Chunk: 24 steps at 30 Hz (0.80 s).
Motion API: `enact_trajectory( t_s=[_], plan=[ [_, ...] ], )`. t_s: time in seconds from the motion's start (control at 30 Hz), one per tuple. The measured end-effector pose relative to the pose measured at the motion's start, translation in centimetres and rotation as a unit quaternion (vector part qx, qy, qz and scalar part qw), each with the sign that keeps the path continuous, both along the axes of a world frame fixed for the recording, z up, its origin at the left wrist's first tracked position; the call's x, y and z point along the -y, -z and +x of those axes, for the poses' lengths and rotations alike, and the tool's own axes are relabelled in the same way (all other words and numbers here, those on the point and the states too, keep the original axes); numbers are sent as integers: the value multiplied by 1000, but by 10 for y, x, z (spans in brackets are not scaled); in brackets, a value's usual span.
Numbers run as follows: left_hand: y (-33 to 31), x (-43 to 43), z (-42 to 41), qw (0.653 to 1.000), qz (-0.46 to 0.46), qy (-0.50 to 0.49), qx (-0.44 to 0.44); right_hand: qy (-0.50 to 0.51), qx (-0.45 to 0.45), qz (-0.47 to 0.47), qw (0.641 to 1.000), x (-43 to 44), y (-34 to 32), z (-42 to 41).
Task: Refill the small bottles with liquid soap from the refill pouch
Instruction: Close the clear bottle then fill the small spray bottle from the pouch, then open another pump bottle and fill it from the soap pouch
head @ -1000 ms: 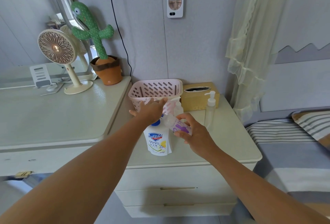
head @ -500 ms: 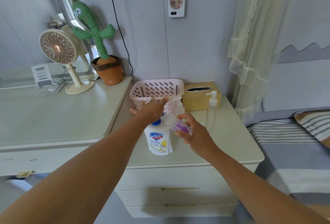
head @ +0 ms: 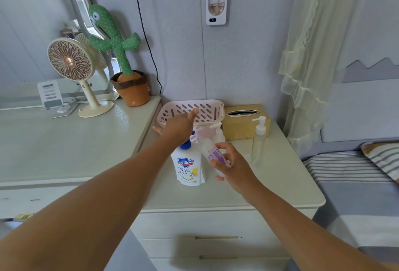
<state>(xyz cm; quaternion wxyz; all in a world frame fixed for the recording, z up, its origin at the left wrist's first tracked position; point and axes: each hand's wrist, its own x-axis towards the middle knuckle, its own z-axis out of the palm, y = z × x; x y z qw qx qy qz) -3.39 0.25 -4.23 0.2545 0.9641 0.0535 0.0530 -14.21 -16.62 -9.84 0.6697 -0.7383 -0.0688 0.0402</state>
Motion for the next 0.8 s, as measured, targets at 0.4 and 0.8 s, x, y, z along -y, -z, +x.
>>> enact_trajectory(
  t_s=[0.4,0.8],
  plan=[
    [-26,-1,-12,970,149,-25,188,12,15,31,999,2,0,-1],
    [-23,22,-70,952,-92,124,266,34,-5,103,994,22,-16,-22]
  ],
)
